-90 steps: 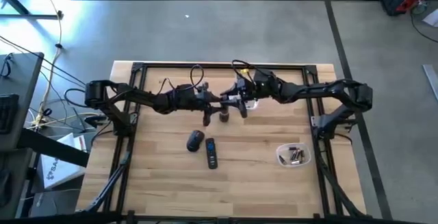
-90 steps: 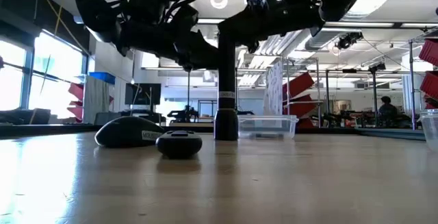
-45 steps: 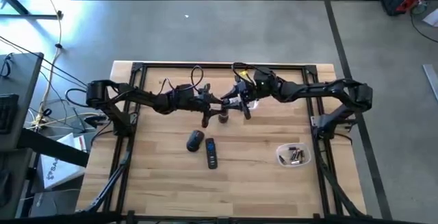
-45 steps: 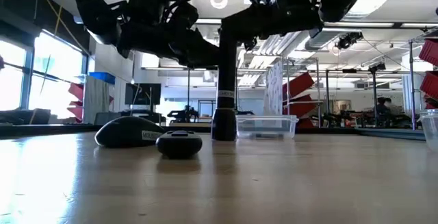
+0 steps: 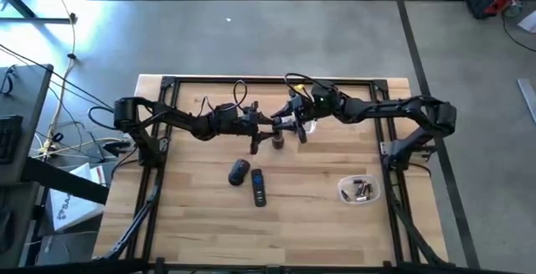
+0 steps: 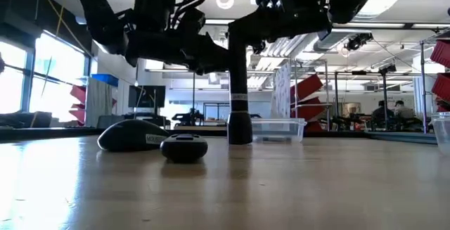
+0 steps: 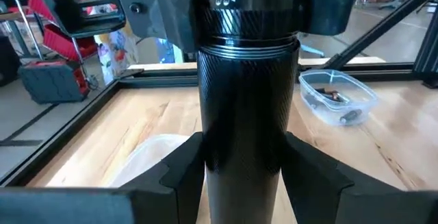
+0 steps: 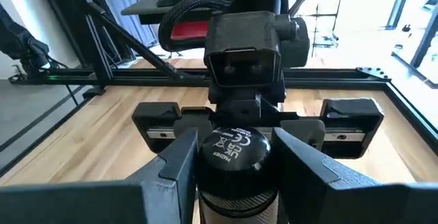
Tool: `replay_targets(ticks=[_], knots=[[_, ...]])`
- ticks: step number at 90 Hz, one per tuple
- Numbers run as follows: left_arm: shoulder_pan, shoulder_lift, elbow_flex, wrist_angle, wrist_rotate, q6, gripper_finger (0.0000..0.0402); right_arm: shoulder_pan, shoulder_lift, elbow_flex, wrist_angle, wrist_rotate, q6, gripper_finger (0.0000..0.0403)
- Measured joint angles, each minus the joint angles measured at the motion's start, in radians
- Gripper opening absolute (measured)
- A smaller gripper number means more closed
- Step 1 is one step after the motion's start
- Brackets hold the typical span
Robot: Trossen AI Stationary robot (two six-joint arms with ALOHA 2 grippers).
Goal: Insert battery
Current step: Close the flashlight battery compartment
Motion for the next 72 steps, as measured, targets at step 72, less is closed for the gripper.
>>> replay_targets(ticks=[72], knots=[[0.006, 0.064, 0.005, 0.144, 0.194, 0.009, 0.0177, -0.017, 0.002, -0.001, -0.016, -0.225, -0.037, 0.013]])
